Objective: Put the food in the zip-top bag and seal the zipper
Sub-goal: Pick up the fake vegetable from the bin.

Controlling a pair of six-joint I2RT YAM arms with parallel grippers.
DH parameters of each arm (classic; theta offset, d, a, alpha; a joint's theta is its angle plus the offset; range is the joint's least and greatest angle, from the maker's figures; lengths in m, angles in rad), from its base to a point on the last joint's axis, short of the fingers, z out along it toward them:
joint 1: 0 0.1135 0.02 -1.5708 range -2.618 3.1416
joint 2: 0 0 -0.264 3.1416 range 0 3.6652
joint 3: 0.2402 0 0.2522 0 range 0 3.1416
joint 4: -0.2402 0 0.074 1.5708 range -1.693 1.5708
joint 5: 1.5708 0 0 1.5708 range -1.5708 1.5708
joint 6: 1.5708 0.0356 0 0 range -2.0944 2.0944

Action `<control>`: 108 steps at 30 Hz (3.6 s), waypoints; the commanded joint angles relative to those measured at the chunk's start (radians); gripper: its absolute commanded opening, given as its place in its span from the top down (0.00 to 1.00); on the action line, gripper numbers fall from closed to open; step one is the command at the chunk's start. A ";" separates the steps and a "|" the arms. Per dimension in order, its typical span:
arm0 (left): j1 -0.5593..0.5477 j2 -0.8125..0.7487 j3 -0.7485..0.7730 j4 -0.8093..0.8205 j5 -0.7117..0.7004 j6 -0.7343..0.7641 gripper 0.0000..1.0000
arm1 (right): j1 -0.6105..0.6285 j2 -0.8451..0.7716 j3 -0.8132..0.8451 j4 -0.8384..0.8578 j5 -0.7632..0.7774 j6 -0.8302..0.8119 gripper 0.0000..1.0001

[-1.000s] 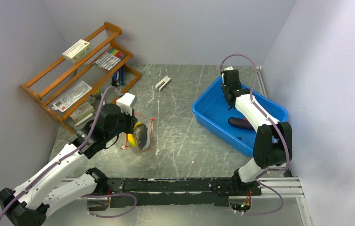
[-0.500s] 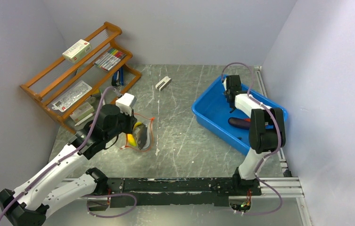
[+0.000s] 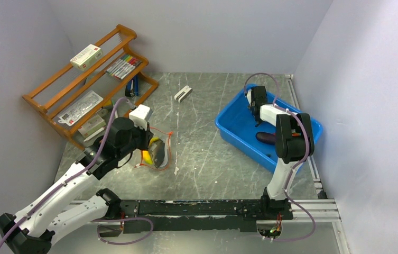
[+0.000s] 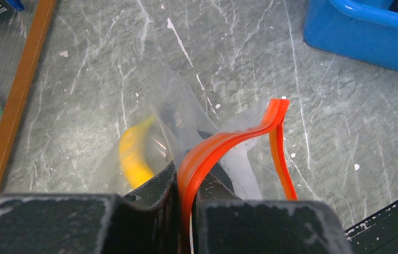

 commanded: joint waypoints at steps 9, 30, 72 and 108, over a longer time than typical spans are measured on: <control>0.007 -0.021 -0.001 0.026 -0.023 0.006 0.93 | -0.022 0.058 0.042 0.077 -0.028 -0.014 0.61; 0.008 -0.024 -0.004 0.028 -0.025 0.006 0.93 | -0.043 0.052 0.090 -0.074 -0.225 0.050 0.70; 0.009 -0.029 -0.007 0.031 -0.030 -0.002 0.93 | 0.131 -0.248 0.065 -0.103 -0.102 0.124 0.82; 0.009 0.103 0.184 0.063 0.146 -0.271 0.93 | 0.470 -1.032 -0.365 1.067 -1.067 0.936 0.82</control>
